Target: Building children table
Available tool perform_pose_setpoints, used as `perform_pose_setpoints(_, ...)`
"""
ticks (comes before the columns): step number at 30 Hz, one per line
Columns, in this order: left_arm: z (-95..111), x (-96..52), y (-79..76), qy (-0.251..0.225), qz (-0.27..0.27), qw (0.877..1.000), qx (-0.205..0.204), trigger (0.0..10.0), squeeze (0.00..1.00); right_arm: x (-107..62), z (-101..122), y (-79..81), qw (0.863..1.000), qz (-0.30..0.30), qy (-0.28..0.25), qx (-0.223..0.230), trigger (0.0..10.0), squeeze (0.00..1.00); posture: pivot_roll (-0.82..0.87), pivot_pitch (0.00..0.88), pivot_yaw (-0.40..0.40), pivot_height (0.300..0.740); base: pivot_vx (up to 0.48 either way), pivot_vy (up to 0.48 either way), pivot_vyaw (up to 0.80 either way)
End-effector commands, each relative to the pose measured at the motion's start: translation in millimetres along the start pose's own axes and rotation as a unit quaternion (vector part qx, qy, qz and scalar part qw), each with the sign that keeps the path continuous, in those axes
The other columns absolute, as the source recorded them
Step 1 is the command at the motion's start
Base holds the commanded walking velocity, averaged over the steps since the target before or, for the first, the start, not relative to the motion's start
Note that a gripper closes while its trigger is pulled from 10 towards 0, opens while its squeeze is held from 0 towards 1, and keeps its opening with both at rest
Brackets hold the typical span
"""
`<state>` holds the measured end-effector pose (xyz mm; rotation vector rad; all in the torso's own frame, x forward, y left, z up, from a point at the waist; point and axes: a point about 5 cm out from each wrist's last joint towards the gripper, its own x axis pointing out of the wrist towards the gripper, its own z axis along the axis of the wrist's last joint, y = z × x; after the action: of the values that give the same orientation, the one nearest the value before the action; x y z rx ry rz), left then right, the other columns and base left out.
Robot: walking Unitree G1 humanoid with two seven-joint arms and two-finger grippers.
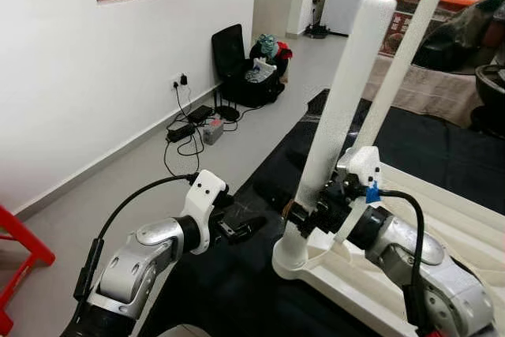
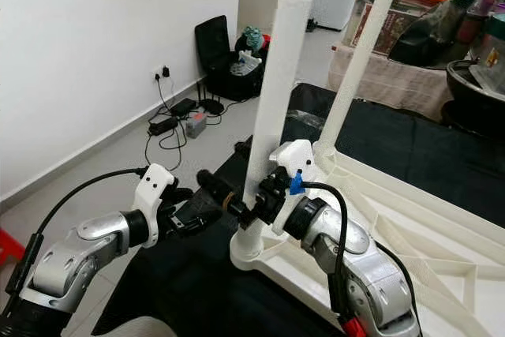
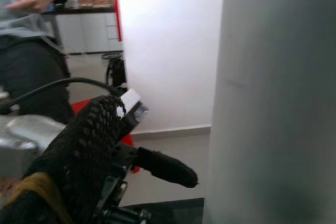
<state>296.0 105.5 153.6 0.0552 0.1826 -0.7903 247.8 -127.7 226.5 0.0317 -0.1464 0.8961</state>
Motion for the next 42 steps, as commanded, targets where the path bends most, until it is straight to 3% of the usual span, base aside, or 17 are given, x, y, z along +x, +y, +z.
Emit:
perform_pose_setpoints(1, -3, 1.1, -1.7, 0.001, -0.004, 1.000, -0.005, 10.0, 0.00, 2.6, 4, 7.3, 0.999, 0.051, -0.007, 0.005, 10.0, 1.00, 0.08, 0.000, -0.097, 0.740, 0.000, 0.000, 0.00)
perform_pose_setpoints(5, -2, 0.9, -1.1, 0.000, -0.003, 1.000, -0.005, 10.0, 0.00, 4.3, 3, 4.7, 0.998, 0.063, -0.004, 0.004, 10.0, 1.00, 0.09, 0.000, -0.101, 0.740, 0.000, 0.000, 0.00)
perform_pose_setpoints(6, -2, 0.0, -0.7, 0.000, -0.003, 1.000, -0.005, 10.0, 0.00, 6.6, 4, 1.9, 0.998, 0.058, -0.007, -0.005, 10.0, 0.77, 0.09, 0.000, -0.101, 0.740, 0.000, 0.000, 0.00)
perform_pose_setpoints(7, -2, 0.0, -0.7, 0.000, -0.003, 1.000, -0.005, 10.0, 0.00, 6.6, 4, 1.9, 0.998, 0.058, -0.007, -0.005, 10.0, 0.77, 0.09, 0.000, -0.101, 0.740, 0.000, 0.000, 0.00)
perform_pose_setpoints(8, -2, -0.6, -0.3, -0.001, -0.003, 1.000, -0.004, 10.0, 0.00, 8.8, 5, -1.5, 0.999, 0.051, -0.007, -0.010, 10.0, 0.00, 0.09, 0.000, -0.107, 0.740, 0.000, 0.000, 0.00)
perform_pose_setpoints(10, -2, -1.2, -0.2, -0.002, -0.002, 1.000, -0.005, 10.0, 0.00, 11.1, 5, -4.4, 0.999, 0.043, -0.009, -0.012, 10.0, 0.00, 0.10, 0.000, -0.113, 0.740, 0.000, 0.000, 0.00)
perform_pose_setpoints(12, -2, -1.5, -0.6, -0.002, -0.001, 1.000, -0.005, 10.0, 0.00, 13.8, 2, -10.8, 1.000, 0.018, -0.006, -0.015, 0.0, 0.00, 0.10, 0.000, -0.113, 0.740, 0.000, 0.000, 0.00)
perform_pose_setpoints(20, -3, -1.2, -1.1, -0.003, -0.002, 1.000, -0.006, 10.0, 0.00, 14.1, -13, -36.4, 0.994, -0.103, 0.036, -0.015, 0.0, 0.00, 0.10, 0.000, -0.111, 0.740, 0.000, 0.000, 0.00)
perform_pose_setpoints(25, -3, 0.4, -1.8, -0.003, -0.006, 1.000, -0.005, 10.0, 0.00, -7.9, -30, -72.9, 0.943, -0.319, 0.093, -0.007, 0.0, 0.00, 0.08, 0.000, -0.101, 0.740, 0.000, 0.000, 0.00)
perform_pose_setpoints(26, -3, 1.3, -2.3, -0.003, -0.008, 1.000, -0.005, 10.0, 0.00, -25.8, -41, -90.9, 0.892, -0.436, 0.120, 0.007, 0.0, 0.00, 0.07, 0.000, -0.101, 0.740, 0.000, 0.000, 0.00)
perform_pose_setpoints(27, -3, 1.3, -2.3, -0.003, -0.008, 1.000, -0.005, 10.0, 0.00, -25.8, -41, -90.9, 0.892, -0.436, 0.120, 0.007, 0.0, 0.00, 0.07, 0.000, -0.101, 0.740, 0.000, 0.000, 0.00)
perform_pose_setpoints(29, -2, 3.5, -3.9, -0.004, -0.010, 1.000, -0.005, 10.0, 0.00, -65.1, -68, -108.4, 0.780, -0.601, 0.168, 0.040, 0.0, 0.00, 0.08, 0.000, -0.104, 0.740, 0.000, 0.000, 0.00)
perform_pose_setpoints(30, -2, 4.0, -4.2, -0.004, -0.010, 1.000, -0.004, 10.0, 0.00, -77.4, -74, -108.8, 0.744, -0.643, 0.177, 0.041, 0.0, 0.00, 0.08, 0.000, -0.104, 0.740, 0.000, 0.000, 0.00)
perform_pose_setpoints(31, -2, 4.0, -4.2, -0.005, -0.009, 1.000, -0.004, 10.0, 0.00, -82.4, -75, -107.6, 0.729, -0.661, 0.175, 0.035, 0.0, 0.00, 0.08, 0.000, -0.104, 0.740, 0.000, 0.000, 0.00)
perform_pose_setpoints(38, -3, 2.0, -2.0, -0.003, -0.006, 1.000, -0.003, 10.0, 0.00, -69.8, -75, -100.2, 0.739, -0.651, 0.172, 0.025, 0.0, 0.00, 0.08, 0.000, -0.104, 0.740, 0.000, 0.000, 0.00)
perform_pose_setpoints(39, -3, 1.7, -1.6, -0.002, -0.005, 1.000, -0.003, 10.0, 0.00, -62.3, -77, -97.5, 0.752, -0.635, 0.173, 0.036, 4.1, 0.00, 0.08, 0.000, -0.104, 0.740, 0.000, 0.000, 0.00)
perform_pose_setpoints(42, -3, 1.8, -1.9, -0.002, -0.005, 1.000, -0.002, 10.0, 0.00, -50.9, -78, -94.2, 0.776, -0.607, 0.165, 0.047, 4.1, 0.00, 0.08, 0.000, -0.105, 0.740, 0.000, 0.000, 0.00)
